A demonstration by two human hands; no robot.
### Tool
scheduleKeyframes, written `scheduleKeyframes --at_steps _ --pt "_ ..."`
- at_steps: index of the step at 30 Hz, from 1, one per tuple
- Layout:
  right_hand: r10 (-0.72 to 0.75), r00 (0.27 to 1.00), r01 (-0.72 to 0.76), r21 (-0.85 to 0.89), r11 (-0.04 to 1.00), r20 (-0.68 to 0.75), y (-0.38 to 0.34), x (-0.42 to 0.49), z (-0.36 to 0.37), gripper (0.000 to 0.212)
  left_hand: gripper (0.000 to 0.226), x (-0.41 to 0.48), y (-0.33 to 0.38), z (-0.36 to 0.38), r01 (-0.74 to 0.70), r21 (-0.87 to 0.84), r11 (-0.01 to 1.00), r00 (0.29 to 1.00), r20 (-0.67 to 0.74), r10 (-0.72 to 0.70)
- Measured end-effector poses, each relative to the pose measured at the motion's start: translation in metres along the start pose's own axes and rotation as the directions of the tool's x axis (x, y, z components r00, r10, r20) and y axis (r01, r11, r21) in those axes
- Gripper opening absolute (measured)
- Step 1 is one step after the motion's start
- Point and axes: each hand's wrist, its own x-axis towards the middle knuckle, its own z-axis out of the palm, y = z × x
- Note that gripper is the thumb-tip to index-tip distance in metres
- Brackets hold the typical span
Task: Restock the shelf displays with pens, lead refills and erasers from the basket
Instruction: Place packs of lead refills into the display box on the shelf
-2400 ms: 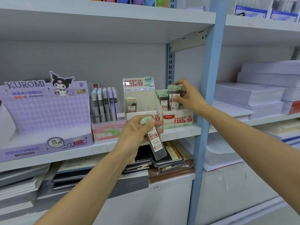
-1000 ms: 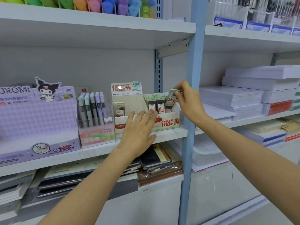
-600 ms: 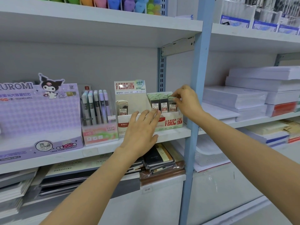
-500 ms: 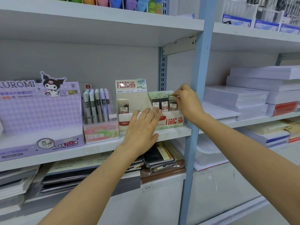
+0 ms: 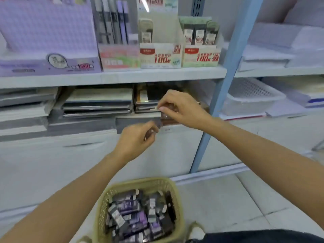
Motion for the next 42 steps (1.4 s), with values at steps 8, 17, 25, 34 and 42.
scheduleKeyframes --at_steps 8,17,25,34,42 --pt "0.095 0.653 -0.349 0.187 0.918 0.751 -0.007 -0.080 0.164 0.018 0.012 -0.154 -0.067 0.096 0.409 0.072 0.910 0.621 0.709 -0.335" --pt "0.413 0.335 -0.665 -0.098 0.740 0.847 0.004 -0.185 0.297 0.061 0.030 -0.257 -0.089 0.163 0.682 0.251 0.688 0.499 0.528 -0.687" --pt "0.531 0.390 -0.757 -0.066 0.650 0.752 0.004 -0.200 0.345 0.082 0.019 -0.248 -0.089 0.183 0.717 0.014 0.697 0.603 0.490 -0.630" --pt "0.492 0.475 -0.729 0.013 0.684 0.729 0.019 -0.204 0.344 0.064 0.062 -0.239 -0.109 0.189 0.344 0.319 0.883 0.680 0.564 -0.468" --pt "0.537 0.400 -0.899 0.205 0.387 0.743 0.037 -0.206 0.328 0.032 0.023 -0.237 -0.116 0.188 0.561 0.121 0.819 0.668 0.518 -0.534"
